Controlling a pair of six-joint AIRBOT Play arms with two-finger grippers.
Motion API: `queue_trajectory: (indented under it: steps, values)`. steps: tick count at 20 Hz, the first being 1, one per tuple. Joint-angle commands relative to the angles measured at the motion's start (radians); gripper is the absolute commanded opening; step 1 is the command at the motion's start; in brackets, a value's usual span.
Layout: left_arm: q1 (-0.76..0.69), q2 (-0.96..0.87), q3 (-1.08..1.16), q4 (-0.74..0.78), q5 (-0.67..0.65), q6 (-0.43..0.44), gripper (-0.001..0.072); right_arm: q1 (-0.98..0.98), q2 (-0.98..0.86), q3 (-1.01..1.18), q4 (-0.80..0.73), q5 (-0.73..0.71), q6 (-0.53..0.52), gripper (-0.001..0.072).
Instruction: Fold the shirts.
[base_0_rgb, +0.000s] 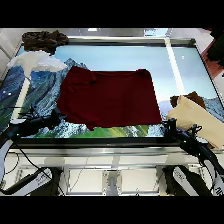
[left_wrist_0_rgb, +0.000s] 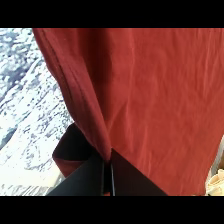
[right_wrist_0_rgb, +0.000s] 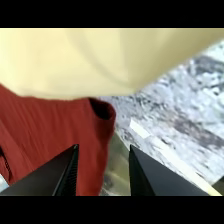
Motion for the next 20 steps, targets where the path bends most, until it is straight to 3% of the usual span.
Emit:
queue_trajectory:
  steps: [1,7,8,9,20]
  values:
    - [0.0,-0.001,0.001,0.0,0.004,0.002,0.0009,0.054,0.001,-0.003,0.029,-0.079,0.0,0.037]
    - [0.0,-0.001,0.001,0.0,0.004,0.018,0.0009,0.161,0.0,-0.003,0.04,-0.176,0.009,0.0357]
    - [0.0,0.0,0.001,0.0,0.004,0.02,0.0009,0.165,0.0,-0.002,0.04,-0.18,0.008,0.0279]
    - [0.0,0.0,0.001,0.0,0.004,0.02,0.0009,0.165,0.0,-0.002,0.047,-0.182,0.008,0.0252]
    - [0.0,-0.001,0.001,0.0,0.008,0.028,0.0009,0.165,-0.091,0.066,0.08,-0.161,-0.021,0.0253]
